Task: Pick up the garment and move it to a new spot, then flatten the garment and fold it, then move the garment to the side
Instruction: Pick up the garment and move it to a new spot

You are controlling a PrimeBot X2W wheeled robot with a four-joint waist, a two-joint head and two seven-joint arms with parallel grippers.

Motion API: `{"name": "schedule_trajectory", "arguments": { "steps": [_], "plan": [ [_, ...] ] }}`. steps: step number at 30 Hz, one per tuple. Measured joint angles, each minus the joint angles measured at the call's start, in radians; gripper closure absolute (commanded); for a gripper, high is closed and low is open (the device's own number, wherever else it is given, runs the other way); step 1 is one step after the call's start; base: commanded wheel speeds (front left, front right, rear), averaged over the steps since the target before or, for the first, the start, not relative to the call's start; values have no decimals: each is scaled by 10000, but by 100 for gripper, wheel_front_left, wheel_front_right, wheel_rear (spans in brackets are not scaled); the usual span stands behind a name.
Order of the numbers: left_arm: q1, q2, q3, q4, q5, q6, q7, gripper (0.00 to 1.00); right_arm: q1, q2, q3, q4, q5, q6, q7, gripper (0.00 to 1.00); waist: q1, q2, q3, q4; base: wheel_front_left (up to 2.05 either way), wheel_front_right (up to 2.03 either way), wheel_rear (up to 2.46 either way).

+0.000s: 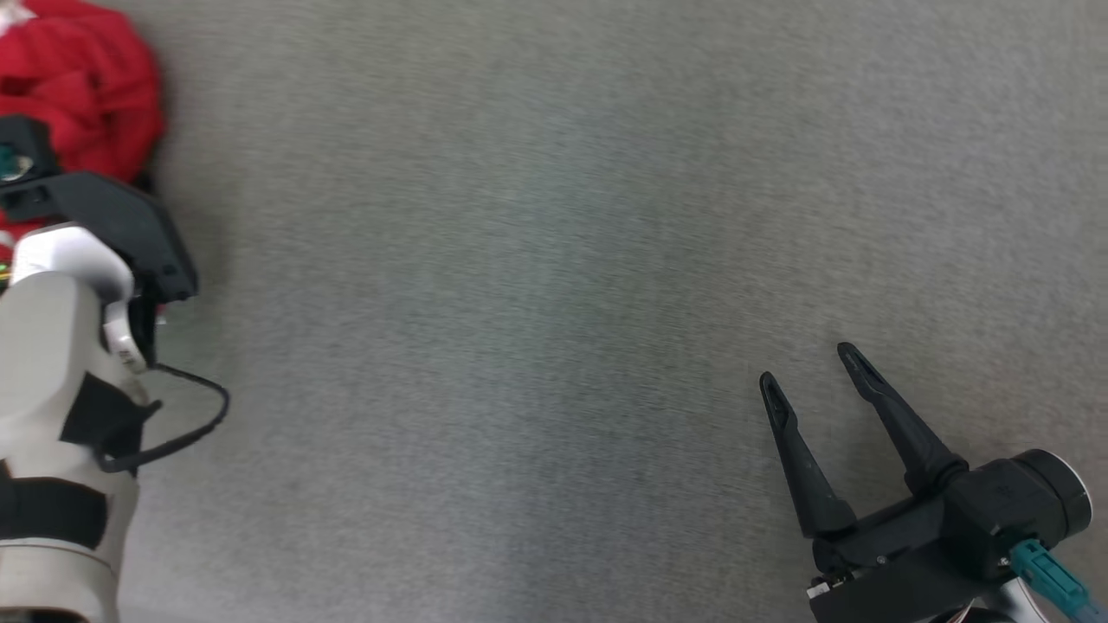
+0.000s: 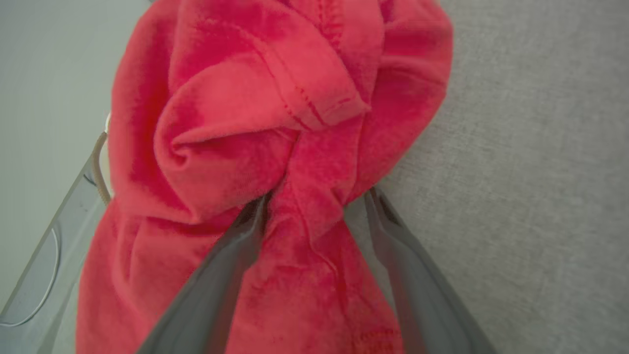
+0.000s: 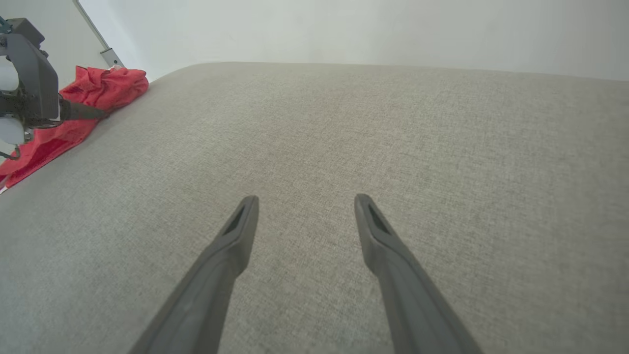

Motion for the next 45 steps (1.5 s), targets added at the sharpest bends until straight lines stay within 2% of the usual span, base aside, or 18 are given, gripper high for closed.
{"name": "schedule_trajectory", "arguments": {
  "steps": [3, 5, 6, 7, 8, 15, 21, 23, 28, 39, 45],
  "plan": [
    [-73, 198, 92, 215, -6, 265, -194, 0, 112, -2, -19, -46, 0, 0, -29, 0, -2, -1, 209, -368, 0, 0, 0],
    [-157, 265, 67, 324, 6, 276, -316, 0, 204, -8, -79, -59, 0, 0, -29, 0, -3, -2, 321, -575, 0, 0, 0],
    [-190, 251, 88, 347, -13, 311, -420, 24, 221, -13, -96, -59, 0, 0, -31, 0, -4, -2, 372, -658, 0, 0, 0],
    [-214, 251, 75, 387, -6, 364, -504, 84, 225, -15, -102, -42, 2, 0, -35, 0, -3, -1, 415, -736, 0, 0, 0],
    [-216, 240, 81, 431, -10, 422, -591, 100, 225, -12, -79, -21, 8, 0, -40, 0, -4, -2, 441, -803, 0, 0, 0],
    [3, -8, 48, 786, -69, 564, -1304, 100, 111, 128, 153, 428, 121, 0, -268, 0, -3, -2, 85, -1035, 0, 0, 0],
    [613, -169, -230, 1095, -44, 59, -1856, 100, -182, 347, 343, 1078, 297, 0, -550, 0, -3, -2, -817, -1085, 0, 0, 0],
    [833, -261, -470, 1160, 75, -253, -1998, 100, -188, 464, 349, 1388, 399, 0, -698, 0, -3, -3, -1203, -1072, 0, 0, 0],
    [1415, -713, -704, 1156, 56, -809, -2497, 100, -49, 796, 314, 2080, 637, 0, -1120, 0, -4, -3, -2301, -1036, 0, 0, 0],
    [1276, -1749, -1208, 265, -35, -1448, -2945, 100, 570, 1170, -59, 2796, 767, 0, -1593, 0, -7, -5, -4867, -988, 0, 0, 0],
    [1155, -2079, -1827, -637, -255, -1732, -2748, 100, 648, 1216, -117, 2819, 746, 0, -1597, 0, -7, -6, -5864, -1297, 0, 0, 0]
  ]
}}
